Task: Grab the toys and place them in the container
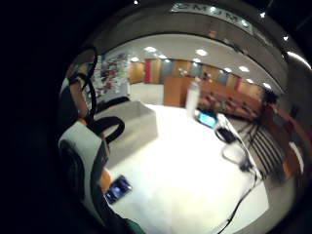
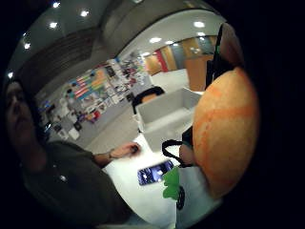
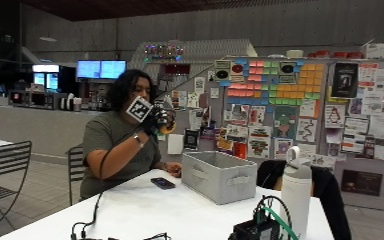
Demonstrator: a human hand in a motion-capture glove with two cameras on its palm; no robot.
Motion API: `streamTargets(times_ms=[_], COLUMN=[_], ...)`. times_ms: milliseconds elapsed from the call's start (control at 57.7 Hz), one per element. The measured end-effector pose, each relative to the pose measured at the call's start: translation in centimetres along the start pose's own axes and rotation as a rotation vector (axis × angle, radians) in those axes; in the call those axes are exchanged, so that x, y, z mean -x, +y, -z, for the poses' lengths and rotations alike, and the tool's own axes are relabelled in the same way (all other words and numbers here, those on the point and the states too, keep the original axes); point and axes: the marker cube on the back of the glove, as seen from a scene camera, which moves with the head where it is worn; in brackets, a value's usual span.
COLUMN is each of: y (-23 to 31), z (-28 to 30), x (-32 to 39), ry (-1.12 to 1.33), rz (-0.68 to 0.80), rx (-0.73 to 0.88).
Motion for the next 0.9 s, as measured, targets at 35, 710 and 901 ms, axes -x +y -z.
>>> streamTargets(times_ms=[35, 710, 901], y=[-2.3, -5.8, -2.7], z=[-1.0, -20.1, -13.3], x=[1.5, 0.9, 0.1], ry=[-0.004, -0.045, -0.037], rz=[-0.026, -0.041, -0.023], rx=[-0.014, 0.578, 0.622])
